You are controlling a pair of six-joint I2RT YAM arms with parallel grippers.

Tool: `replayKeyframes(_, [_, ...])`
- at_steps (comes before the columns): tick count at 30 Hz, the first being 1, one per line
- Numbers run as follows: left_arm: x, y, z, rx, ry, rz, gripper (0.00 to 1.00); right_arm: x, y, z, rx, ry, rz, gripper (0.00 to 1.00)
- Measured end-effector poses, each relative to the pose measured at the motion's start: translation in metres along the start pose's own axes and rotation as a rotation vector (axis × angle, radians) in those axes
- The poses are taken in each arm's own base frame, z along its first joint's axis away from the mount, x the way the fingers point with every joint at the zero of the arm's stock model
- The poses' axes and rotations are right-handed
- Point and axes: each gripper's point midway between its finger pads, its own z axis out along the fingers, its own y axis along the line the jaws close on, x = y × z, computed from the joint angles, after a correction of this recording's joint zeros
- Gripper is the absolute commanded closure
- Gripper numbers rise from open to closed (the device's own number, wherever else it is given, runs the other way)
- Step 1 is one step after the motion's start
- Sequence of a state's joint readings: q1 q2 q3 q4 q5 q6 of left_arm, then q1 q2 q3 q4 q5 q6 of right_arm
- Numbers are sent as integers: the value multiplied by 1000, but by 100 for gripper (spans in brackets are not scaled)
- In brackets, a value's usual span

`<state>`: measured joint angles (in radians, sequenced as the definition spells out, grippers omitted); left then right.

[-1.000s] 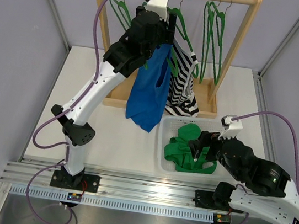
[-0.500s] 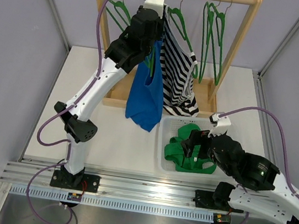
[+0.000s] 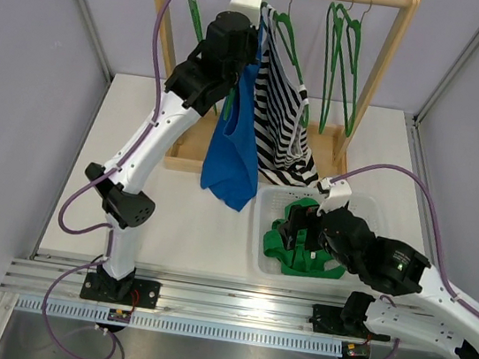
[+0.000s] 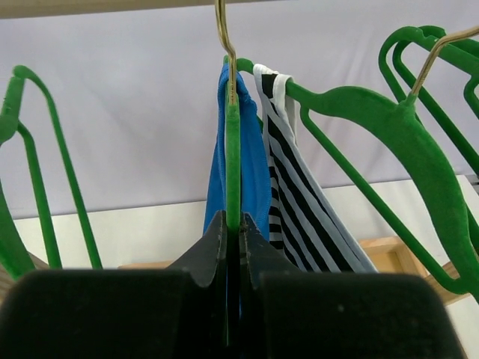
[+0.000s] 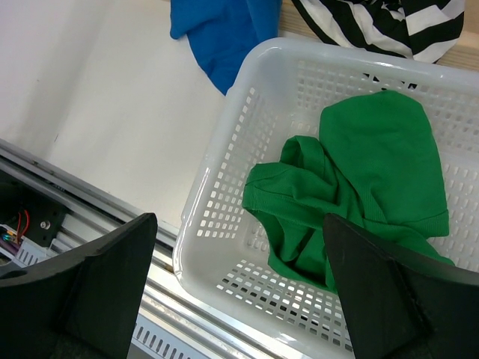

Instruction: Remove the tank top from the hanger

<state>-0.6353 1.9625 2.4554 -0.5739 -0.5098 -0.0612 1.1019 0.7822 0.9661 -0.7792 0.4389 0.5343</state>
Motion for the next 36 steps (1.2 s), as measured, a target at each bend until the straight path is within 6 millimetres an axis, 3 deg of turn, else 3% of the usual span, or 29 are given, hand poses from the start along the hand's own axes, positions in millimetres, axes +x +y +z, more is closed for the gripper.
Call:
replayKeyframes(8, [-17, 4, -16, 31, -21, -12, 100, 2, 3, 3, -11, 11, -8, 1])
replayKeyframes(15, [-59, 14, -57, 84, -100, -77, 100, 1, 5, 3, -15, 7, -6, 1])
replayKeyframes(21, [-76, 26, -88, 102, -125, -132, 100, 0, 8, 3, -32, 8, -2, 0])
replayKeyframes(26, [-48, 27, -114, 142, -51, -154, 100, -4, 10, 0, -50, -7, 2, 0])
replayKeyframes(30, [-3, 28, -156, 200, 38, -152, 100, -12, 13, -6, -75, -47, 14, 0])
replayKeyframes(36, [49, 62, -226, 241, 76, -196, 100, -26, 22, -4, -109, -100, 24, 1])
